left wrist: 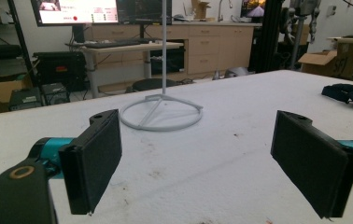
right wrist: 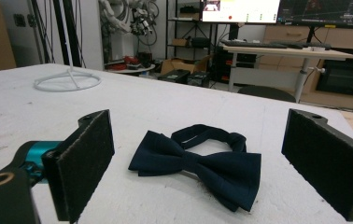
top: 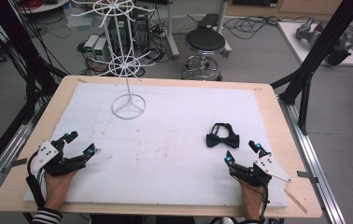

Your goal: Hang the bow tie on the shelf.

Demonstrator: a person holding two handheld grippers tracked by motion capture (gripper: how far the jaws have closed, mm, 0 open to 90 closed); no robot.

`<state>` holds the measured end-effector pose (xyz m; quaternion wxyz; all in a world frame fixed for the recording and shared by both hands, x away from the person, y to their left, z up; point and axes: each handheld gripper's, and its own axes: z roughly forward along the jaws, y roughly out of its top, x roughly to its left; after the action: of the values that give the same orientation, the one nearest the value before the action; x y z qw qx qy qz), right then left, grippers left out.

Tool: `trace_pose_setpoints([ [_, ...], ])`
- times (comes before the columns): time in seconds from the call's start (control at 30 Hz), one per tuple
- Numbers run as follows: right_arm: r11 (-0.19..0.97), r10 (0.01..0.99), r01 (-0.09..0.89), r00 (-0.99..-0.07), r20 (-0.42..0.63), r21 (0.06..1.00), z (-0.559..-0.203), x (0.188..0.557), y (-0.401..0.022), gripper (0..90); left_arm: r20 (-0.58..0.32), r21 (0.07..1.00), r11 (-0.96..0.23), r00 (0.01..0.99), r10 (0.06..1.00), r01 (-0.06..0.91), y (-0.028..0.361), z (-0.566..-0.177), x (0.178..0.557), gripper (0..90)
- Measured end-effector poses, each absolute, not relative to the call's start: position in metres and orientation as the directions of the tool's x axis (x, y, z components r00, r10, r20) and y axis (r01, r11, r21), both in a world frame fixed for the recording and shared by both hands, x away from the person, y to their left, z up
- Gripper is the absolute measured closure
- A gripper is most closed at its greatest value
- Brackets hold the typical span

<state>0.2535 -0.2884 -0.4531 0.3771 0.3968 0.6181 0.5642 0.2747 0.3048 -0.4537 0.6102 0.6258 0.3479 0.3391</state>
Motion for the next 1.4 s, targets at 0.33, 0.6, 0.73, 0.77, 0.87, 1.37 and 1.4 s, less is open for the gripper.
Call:
trace_pose_setpoints([
  [0.33,0.056,0.915,0.057,-0.402,-0.028,0.997,-0.453,0.253,-0.289,8.2,0.010,1.000,-0.018,0.524,0.852,0.010,0.305,-0.454,0.273,16.8],
  [0.6,0.045,0.917,0.066,-0.398,-0.015,0.997,-0.453,0.254,-0.289,8.2,0.010,1.000,-0.016,0.521,0.854,0.006,0.305,-0.454,0.273,16.8],
  [0.73,0.051,0.916,0.066,-0.401,-0.020,0.997,-0.453,0.254,-0.289,8.2,0.012,1.000,-0.018,0.520,0.854,0.007,0.305,-0.454,0.273,16.8],
  [0.77,0.051,0.916,0.066,-0.401,-0.020,0.997,-0.453,0.254,-0.289,8.2,0.011,1.000,-0.018,0.521,0.854,0.008,0.305,-0.454,0.273,16.8],
  [0.87,0.050,0.917,0.068,-0.399,-0.019,0.996,-0.453,0.254,-0.289,8.2,0.006,1.000,-0.014,0.520,0.854,0.012,0.304,-0.454,0.273,16.8],
  [1.37,0.118,0.906,0.136,-0.420,-0.051,0.984,-0.432,0.263,-0.291,8.3,0.012,1.000,-0.021,0.521,0.854,0.011,0.304,-0.454,0.273,16.8],
  [1.4,0.118,0.906,0.138,-0.421,-0.049,0.983,-0.428,0.263,-0.291,8.3,0.013,1.000,-0.021,0.521,0.854,0.011,0.304,-0.454,0.273,16.8],
])
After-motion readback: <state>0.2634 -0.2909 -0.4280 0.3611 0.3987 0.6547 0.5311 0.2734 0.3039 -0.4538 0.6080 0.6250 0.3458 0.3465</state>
